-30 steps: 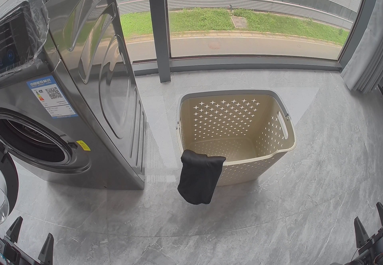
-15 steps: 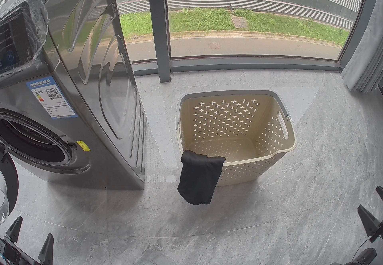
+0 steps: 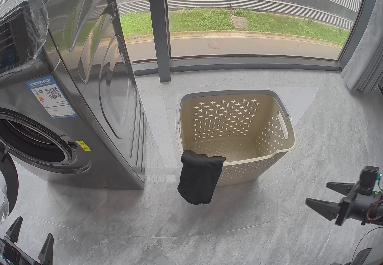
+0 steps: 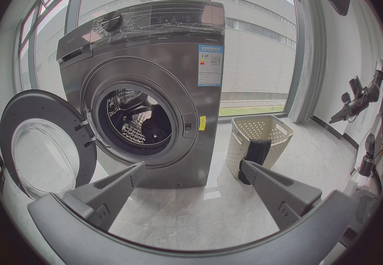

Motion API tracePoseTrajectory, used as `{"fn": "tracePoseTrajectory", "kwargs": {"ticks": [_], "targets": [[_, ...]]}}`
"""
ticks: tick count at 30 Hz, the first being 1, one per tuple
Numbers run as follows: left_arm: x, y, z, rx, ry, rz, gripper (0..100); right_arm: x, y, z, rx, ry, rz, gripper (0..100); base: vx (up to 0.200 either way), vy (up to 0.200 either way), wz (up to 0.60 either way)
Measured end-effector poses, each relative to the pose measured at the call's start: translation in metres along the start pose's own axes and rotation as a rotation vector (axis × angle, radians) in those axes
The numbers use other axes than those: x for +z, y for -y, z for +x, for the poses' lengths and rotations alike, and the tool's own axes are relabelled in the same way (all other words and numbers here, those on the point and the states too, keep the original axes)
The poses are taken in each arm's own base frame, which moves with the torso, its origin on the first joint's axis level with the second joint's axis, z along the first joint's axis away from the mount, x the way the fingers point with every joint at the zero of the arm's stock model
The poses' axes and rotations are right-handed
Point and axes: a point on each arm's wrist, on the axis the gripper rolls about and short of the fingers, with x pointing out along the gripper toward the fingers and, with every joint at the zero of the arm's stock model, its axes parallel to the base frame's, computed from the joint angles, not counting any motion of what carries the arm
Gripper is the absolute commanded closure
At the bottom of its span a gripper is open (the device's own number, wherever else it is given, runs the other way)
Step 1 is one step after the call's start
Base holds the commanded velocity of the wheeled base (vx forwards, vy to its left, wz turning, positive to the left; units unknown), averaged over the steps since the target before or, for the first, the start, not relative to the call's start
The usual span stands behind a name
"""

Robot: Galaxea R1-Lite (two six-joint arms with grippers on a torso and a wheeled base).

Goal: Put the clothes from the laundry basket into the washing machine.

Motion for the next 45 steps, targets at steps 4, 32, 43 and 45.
{"fn": "tracePoseTrajectory", "kwargs": {"ticks": [4, 32, 43, 45], "targets": [[0.000, 0.000, 0.000, 0.000, 0.000, -0.001, 0, -0.002, -0.010, 0.037, 0.023, -0.100, 0.022, 0, 0.000, 0.000, 0.00], [0.000, 0.000, 0.000, 0.000, 0.000, -0.004, 0, -0.015, -0.078, 0.216, 0.000, -0.247, 0.139, 0, 0.000, 0.000, 0.00], [0.000, 0.000, 0.000, 0.000, 0.000, -0.008, 0, -0.024, -0.080, 0.270, -0.024, -0.237, 0.172, 0, 0.000, 0.000, 0.00], [0.000, 0.000, 0.000, 0.000, 0.000, -0.009, 0, -0.025, -0.078, 0.277, -0.031, -0.235, 0.175, 0, 0.000, 0.000, 0.00]]}}
